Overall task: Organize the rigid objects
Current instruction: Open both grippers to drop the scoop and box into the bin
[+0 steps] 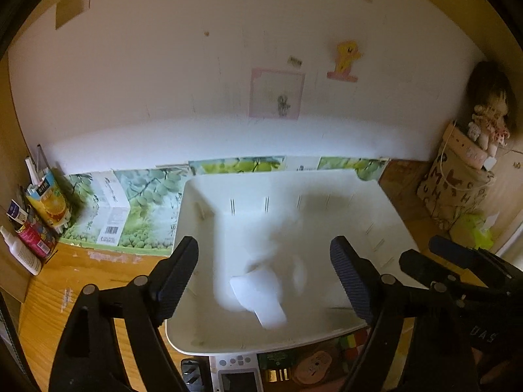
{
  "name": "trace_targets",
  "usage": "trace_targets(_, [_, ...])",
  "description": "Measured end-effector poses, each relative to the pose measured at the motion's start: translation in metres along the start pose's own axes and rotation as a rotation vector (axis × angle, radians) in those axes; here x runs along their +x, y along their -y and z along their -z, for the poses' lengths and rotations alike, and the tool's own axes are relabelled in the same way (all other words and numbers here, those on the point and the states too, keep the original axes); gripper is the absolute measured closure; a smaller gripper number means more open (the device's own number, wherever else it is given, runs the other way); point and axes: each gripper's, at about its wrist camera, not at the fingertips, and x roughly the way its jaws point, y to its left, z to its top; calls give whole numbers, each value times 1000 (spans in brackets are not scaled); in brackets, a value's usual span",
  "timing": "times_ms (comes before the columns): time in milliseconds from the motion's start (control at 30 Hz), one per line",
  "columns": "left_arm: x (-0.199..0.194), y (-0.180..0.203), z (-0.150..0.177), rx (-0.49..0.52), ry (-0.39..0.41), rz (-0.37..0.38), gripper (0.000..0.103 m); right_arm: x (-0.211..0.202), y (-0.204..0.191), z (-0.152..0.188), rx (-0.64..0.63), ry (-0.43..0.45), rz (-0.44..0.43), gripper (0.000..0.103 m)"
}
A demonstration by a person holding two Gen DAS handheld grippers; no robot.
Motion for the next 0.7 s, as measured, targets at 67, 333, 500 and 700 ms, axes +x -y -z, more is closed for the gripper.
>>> trace_targets(67, [-4, 0, -1, 4, 12, -23, 18, -5, -1, -1, -11, 13, -6, 31])
trace_targets(333, [-42, 0, -3, -12, 97, -61, 18, -38, -8, -3, -47, 95, -31, 21])
trace_targets(500, [-65, -2, -2, -32, 132, -70, 18, -60, -12, -1, -66, 141, -45, 20])
trace_targets(700, [-93, -3, 4, -47, 152, -97, 17, -89, -19, 4, -90, 208, -67, 18])
